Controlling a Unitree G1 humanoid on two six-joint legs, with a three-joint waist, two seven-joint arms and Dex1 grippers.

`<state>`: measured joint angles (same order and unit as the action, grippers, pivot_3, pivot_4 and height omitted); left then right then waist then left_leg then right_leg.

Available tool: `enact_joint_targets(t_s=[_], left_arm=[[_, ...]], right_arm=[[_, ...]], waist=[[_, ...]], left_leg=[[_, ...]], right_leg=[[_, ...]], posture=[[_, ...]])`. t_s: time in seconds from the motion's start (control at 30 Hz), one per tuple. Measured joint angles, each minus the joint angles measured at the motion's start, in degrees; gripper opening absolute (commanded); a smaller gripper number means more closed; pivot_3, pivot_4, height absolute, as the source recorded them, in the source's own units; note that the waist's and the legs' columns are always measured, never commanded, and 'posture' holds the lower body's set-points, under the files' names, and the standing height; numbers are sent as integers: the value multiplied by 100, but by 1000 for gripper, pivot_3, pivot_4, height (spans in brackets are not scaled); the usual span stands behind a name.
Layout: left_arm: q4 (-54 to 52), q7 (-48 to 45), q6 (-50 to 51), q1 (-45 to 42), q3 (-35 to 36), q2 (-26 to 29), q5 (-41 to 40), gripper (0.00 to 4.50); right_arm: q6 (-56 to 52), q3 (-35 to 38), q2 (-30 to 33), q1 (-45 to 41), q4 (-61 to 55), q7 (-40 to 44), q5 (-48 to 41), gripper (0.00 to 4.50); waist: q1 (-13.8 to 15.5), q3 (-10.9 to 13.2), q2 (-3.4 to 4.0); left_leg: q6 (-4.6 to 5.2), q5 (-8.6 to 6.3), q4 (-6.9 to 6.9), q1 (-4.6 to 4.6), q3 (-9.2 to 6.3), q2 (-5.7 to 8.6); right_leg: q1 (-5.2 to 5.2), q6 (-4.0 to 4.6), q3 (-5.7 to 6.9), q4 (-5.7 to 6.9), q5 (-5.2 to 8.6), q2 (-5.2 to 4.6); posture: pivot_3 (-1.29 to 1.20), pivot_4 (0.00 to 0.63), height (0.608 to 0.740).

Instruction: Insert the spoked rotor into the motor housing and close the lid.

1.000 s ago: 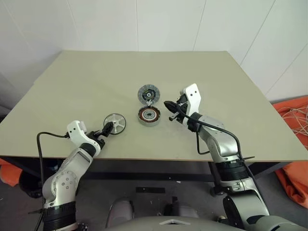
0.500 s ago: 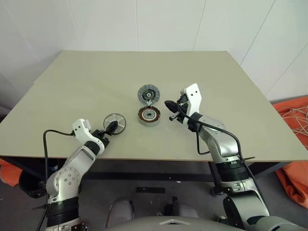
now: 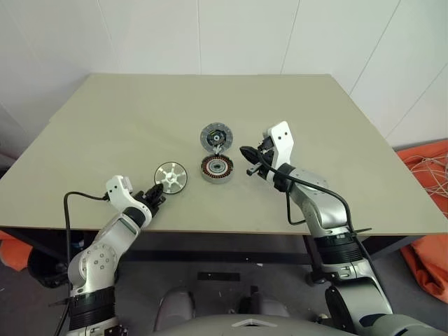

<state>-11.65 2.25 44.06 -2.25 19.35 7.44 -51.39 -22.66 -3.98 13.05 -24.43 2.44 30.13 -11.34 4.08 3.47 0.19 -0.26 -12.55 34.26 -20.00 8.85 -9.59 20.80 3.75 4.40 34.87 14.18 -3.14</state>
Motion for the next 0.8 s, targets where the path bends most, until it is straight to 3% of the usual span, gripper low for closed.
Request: enact_joint_targets(t_s=[0.2,0.57,0.8], left_arm=[[37,14,-15,0,112,-139,-31,277],[-48,216,19,8,402,-697,-1016,277],[-52,813,113,-622,314,-748,-1273,277]], right_arm=[[0,0,3,0,0,0,0,0],[0,0,13,0,0,-1,0,0],[4,0,25,1,0,-25,0,0]], waist=[[0,0,0],[3,0,-1],[20,1,-2]], left_leg=[[0,0,0,0,0,0],[0,0,0,-3,0,0],[-1,1,2,-2,-1,1]], right_leg=[[-1,0,0,0,0,0],[0,0,0,0,0,0],[-3,-1,0,1,-1,0]], posture=[[0,0,740],[0,0,740],[0,0,740]])
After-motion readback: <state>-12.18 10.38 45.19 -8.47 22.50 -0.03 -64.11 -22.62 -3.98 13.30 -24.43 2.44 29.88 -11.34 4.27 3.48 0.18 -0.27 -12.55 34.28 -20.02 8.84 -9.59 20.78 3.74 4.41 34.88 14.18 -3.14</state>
